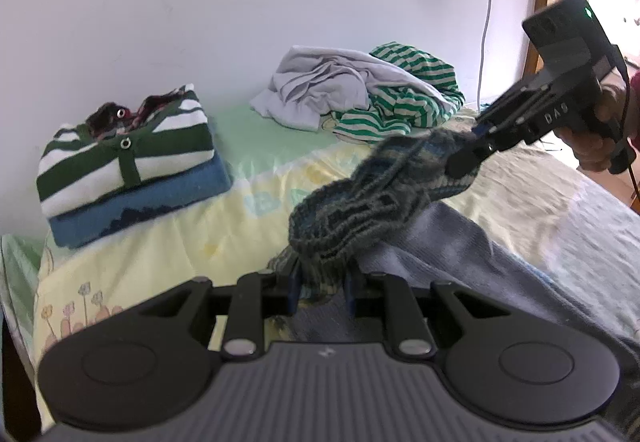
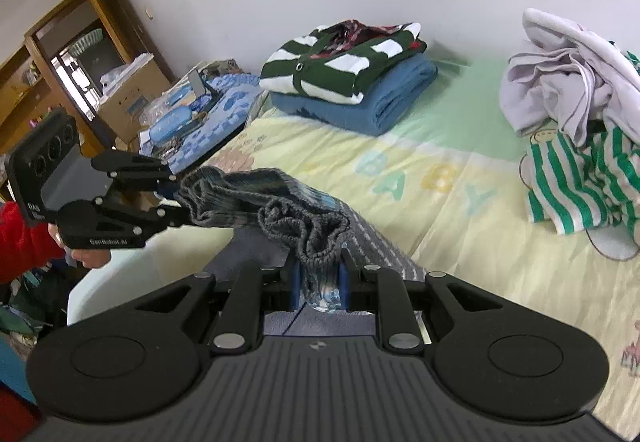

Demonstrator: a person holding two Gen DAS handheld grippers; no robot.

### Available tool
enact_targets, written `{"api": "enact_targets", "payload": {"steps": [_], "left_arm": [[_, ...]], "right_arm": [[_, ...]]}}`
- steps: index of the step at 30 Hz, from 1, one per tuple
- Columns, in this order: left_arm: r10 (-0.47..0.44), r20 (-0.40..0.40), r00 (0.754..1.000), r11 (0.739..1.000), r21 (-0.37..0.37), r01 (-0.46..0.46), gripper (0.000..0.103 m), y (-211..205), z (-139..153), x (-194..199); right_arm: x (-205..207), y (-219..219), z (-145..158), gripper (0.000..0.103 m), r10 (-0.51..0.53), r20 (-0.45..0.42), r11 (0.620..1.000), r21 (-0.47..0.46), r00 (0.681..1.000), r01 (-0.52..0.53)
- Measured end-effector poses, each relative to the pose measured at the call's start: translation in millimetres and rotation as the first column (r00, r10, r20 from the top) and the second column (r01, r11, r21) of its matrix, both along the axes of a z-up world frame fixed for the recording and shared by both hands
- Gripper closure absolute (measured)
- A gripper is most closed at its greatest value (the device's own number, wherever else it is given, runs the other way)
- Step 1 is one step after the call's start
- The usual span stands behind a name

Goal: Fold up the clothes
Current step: 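Lift the sweater by the cuffs with the right gripper and fold it over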

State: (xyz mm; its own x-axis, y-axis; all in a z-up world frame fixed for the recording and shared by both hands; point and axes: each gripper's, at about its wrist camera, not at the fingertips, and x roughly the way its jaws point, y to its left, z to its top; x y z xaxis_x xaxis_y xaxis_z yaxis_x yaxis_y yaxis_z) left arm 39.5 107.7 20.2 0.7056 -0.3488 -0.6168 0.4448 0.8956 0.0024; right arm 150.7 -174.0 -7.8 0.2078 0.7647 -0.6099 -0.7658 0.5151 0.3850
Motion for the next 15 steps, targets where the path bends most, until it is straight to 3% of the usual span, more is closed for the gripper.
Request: {"api": "enact_targets", "payload": {"steps": [15], "left_arm": [[0.032,-0.048,0.998,0.997,-0.062,-0.035,0.086,1.6,-5.2,-46.0]], "right_arm": [[-55.9,-1.2,2.0,0.084,0.101,0.039,0.990,-0.108,0.994,-0.096]]}}
